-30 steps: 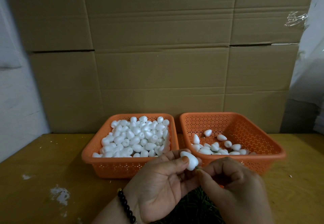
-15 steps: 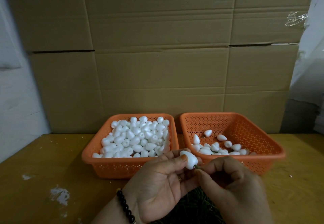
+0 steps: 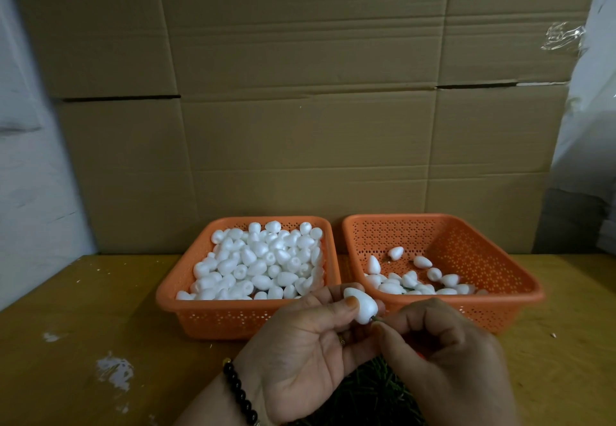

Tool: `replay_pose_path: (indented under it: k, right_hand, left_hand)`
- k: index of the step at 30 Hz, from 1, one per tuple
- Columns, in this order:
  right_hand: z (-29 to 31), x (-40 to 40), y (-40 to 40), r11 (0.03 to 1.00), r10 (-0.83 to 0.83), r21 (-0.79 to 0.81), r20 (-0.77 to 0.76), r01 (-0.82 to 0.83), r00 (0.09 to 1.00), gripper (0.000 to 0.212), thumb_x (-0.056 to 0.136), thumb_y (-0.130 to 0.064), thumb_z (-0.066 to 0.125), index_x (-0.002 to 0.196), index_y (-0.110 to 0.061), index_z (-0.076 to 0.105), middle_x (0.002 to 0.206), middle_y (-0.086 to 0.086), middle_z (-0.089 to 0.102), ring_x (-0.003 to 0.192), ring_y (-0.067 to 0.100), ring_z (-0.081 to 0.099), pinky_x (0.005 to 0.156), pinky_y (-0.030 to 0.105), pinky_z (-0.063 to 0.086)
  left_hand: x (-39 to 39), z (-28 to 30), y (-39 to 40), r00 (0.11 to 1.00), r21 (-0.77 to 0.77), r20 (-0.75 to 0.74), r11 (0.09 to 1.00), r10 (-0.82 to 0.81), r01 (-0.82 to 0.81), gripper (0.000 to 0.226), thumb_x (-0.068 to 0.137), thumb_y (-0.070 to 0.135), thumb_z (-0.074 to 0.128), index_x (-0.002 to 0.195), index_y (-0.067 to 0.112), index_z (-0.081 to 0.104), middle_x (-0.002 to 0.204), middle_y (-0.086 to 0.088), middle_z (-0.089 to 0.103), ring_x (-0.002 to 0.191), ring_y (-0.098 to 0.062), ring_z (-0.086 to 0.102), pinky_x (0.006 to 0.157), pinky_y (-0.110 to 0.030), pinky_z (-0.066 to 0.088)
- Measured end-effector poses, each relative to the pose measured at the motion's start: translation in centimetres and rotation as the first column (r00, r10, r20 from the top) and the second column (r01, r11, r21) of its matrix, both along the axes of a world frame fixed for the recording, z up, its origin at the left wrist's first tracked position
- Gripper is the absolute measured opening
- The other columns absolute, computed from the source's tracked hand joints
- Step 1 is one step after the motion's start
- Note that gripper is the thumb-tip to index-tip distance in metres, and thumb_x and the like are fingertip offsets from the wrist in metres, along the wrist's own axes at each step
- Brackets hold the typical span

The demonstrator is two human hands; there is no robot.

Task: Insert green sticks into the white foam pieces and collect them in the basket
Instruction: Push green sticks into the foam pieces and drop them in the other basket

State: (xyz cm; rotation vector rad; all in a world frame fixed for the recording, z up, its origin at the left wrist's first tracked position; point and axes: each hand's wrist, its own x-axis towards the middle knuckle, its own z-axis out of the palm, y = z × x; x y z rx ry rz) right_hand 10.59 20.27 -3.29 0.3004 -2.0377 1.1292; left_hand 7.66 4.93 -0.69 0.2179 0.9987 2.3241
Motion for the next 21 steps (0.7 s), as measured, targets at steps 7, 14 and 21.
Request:
replay_pose_path:
  k: [7,14,21]
  right_hand:
    - [-0.1,-0.1,0.0,1.000,0.011,-0.018,0.011,-0.011,1.000,0.028,0.060,-0.019,0.088,0.057,-0.035,0.064,0.063,-0.015,0.065,0.056,0.001,0.061,0.050,0.006,0.042]
    - [-0.5,-0.3,-0.2,0.992,0.055,-0.118,0.067,-0.047,0.996,0.031,0.051,-0.016,0.089,0.064,-0.030,0.066,0.066,-0.010,0.069,0.058,0.001,0.065,0.054,0.010,0.049]
    - [-0.6,-0.3,-0.3,0.984,0.109,-0.153,0.081,-0.095,0.991,0.036,0.052,-0.014,0.092,0.073,-0.025,0.064,0.068,-0.003,0.068,0.060,0.006,0.067,0.056,0.014,0.052]
  left_hand:
    - [0.0,0.0,0.0,1.000,0.009,-0.010,1.000,-0.012,0.012,0.015,0.077,-0.007,0.064,0.088,-0.002,0.073,0.100,-0.030,0.065,0.101,-0.042,0.065,0.067,-0.041,0.059]
    - [-0.8,-0.7,-0.5,1.000,-0.071,-0.011,0.997,0.015,-0.016,0.020,0.074,0.006,0.064,0.091,0.010,0.073,0.102,-0.017,0.070,0.075,-0.020,0.065,0.063,-0.031,0.055]
    - [-1.8,-1.1,-1.2,0.996,-0.125,-0.059,0.990,0.062,-0.069,0.039,0.075,0.004,0.055,0.112,0.016,0.061,0.111,-0.011,0.071,0.062,-0.010,0.055,0.057,-0.022,0.043]
